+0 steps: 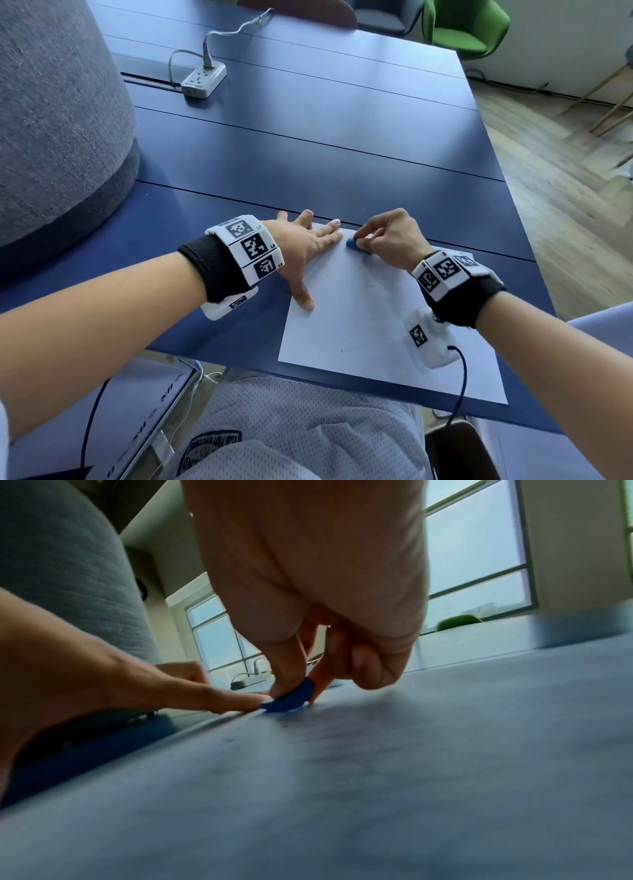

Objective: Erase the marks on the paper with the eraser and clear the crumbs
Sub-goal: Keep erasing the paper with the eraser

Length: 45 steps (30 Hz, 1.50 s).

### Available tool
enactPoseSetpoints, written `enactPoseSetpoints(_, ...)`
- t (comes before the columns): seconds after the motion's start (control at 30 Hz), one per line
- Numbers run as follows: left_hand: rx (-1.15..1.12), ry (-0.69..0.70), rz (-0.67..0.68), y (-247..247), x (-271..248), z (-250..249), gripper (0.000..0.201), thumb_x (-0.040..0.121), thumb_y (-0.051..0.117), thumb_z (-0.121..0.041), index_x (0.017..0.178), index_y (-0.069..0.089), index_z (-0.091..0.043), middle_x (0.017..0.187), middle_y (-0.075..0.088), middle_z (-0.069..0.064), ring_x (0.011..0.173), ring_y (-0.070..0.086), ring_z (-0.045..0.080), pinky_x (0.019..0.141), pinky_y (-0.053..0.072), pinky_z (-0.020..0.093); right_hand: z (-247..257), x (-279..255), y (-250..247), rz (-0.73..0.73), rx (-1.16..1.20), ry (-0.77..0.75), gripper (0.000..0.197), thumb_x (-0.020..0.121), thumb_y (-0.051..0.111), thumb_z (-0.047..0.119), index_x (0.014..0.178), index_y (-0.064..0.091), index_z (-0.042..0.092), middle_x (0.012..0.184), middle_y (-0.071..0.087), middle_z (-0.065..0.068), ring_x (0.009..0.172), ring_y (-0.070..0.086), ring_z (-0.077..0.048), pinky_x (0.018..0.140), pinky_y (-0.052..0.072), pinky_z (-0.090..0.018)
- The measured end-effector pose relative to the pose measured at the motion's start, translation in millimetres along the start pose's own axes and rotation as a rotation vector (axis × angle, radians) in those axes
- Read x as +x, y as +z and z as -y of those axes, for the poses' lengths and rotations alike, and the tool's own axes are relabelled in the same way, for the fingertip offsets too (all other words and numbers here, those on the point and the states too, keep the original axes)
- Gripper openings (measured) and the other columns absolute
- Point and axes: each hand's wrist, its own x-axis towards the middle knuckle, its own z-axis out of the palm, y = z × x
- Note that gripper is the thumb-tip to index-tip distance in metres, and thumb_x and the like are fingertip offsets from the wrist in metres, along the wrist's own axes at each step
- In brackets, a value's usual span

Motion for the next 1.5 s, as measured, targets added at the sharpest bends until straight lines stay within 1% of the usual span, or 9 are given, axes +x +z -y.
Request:
enactPoseSetpoints(0.2, -0.007, -0.003, 0.010, 1, 1, 1, 0.140, 0.058, 0.073, -0.077, 0.154, -0.017, -0.028, 0.160, -0.023, -0.014, 0.142, 0.005, 0.026, 0.110, 0.018, 0.054, 6, -12, 6, 0.157, -0.021, -0.024, 0.006, 0.076, 0.075, 0.014, 0.080, 0.077, 0.017, 0.059, 0.064, -0.001, 0.050, 0.053, -0.008, 0.052, 0.041, -0.016)
enactPoseSetpoints(0.37, -0.013, -0.002, -0.007, 1, 0, 1, 0.140, 0.058, 0.073, -0.077, 0.154, -0.016, -0.029, 0.160, -0.022, -0.015, 0.139, 0.008, 0.024, 0.109, 0.020, 0.053, 7, -4, 6, 0.014, 0.003, -0.015, 0.005, 0.076, 0.076, 0.016, 0.078, 0.076, 0.021, 0.061, 0.062, 0.004, 0.056, 0.054, -0.004, 0.060, 0.040, -0.017)
enactPoseSetpoints(0.53, -0.006, -0.003, -0.010, 2, 0, 2, 0.140, 0.057, 0.073, -0.078, 0.154, -0.015, -0.028, 0.160, -0.022, -0.015, 0.138, 0.010, 0.024, 0.108, 0.021, 0.050, 7, -41, 12, 0.293, -0.041, -0.083, 0.006, 0.078, 0.074, 0.010, 0.082, 0.077, 0.014, 0.057, 0.061, 0.002, 0.039, 0.045, 0.002, 0.044, 0.035, -0.009)
enactPoseSetpoints(0.7, -0.008, -0.008, -0.009, 1, 1, 0, 0.142, 0.056, 0.073, -0.079, 0.154, -0.016, -0.028, 0.160, -0.021, -0.015, 0.137, 0.011, 0.024, 0.107, 0.021, 0.050, 3, -36, 6, 0.122, -0.066, -0.091, 0.007, 0.078, 0.075, 0.013, 0.081, 0.076, 0.019, 0.058, 0.060, 0.004, 0.045, 0.048, -0.002, 0.045, 0.036, -0.009)
enactPoseSetpoints(0.87, 0.011, -0.015, -0.003, 2, 1, -1, 0.142, 0.057, 0.073, -0.078, 0.154, -0.016, -0.027, 0.160, -0.022, -0.014, 0.138, 0.011, 0.025, 0.108, 0.021, 0.052, 5, -61, 12, 0.385, -0.084, -0.136, 0.009, 0.076, 0.076, 0.013, 0.082, 0.078, 0.018, 0.057, 0.060, 0.008, 0.045, 0.048, 0.000, 0.048, 0.034, -0.009)
enactPoseSetpoints(1.0, 0.005, -0.023, -0.003, -1, 0, -2, 0.142, 0.056, 0.073, -0.079, 0.154, -0.016, -0.028, 0.160, -0.022, -0.015, 0.134, 0.013, 0.023, 0.105, 0.023, 0.049, 2, -46, 8, 0.183, -0.061, -0.118, 0.008, 0.077, 0.075, 0.012, 0.083, 0.078, 0.017, 0.059, 0.060, 0.003, 0.043, 0.047, 0.001, 0.046, 0.034, -0.009)
enactPoseSetpoints(1.17, 0.002, -0.019, -0.017, 2, 1, 0, 0.143, 0.055, 0.073, -0.079, 0.154, -0.016, -0.028, 0.160, -0.022, -0.016, 0.133, 0.014, 0.024, 0.105, 0.025, 0.048, 6, -79, 14, 0.477, -0.076, -0.158, 0.011, 0.076, 0.075, 0.012, 0.085, 0.078, 0.019, 0.060, 0.062, 0.008, 0.048, 0.049, 0.001, 0.048, 0.035, -0.009)
enactPoseSetpoints(1.3, 0.004, -0.025, 0.000, 1, 2, -1, 0.143, 0.055, 0.073, -0.079, 0.154, -0.017, -0.028, 0.159, -0.022, -0.017, 0.134, 0.013, 0.024, 0.108, 0.024, 0.052, 4, -63, 14, 0.243, -0.098, -0.198, 0.010, 0.076, 0.076, 0.013, 0.083, 0.078, 0.021, 0.060, 0.061, 0.010, 0.052, 0.051, -0.001, 0.052, 0.035, -0.010)
enactPoseSetpoints(1.5, -0.003, -0.029, -0.003, 1, 1, 0, 0.143, 0.054, 0.074, -0.078, 0.154, -0.016, -0.029, 0.159, -0.023, -0.018, 0.133, 0.013, 0.023, 0.108, 0.023, 0.051, 6, -81, 15, 0.504, -0.163, -0.281, 0.013, 0.075, 0.076, 0.014, 0.085, 0.078, 0.023, 0.073, 0.069, -0.004, 0.061, 0.053, -0.009, 0.055, 0.040, -0.016)
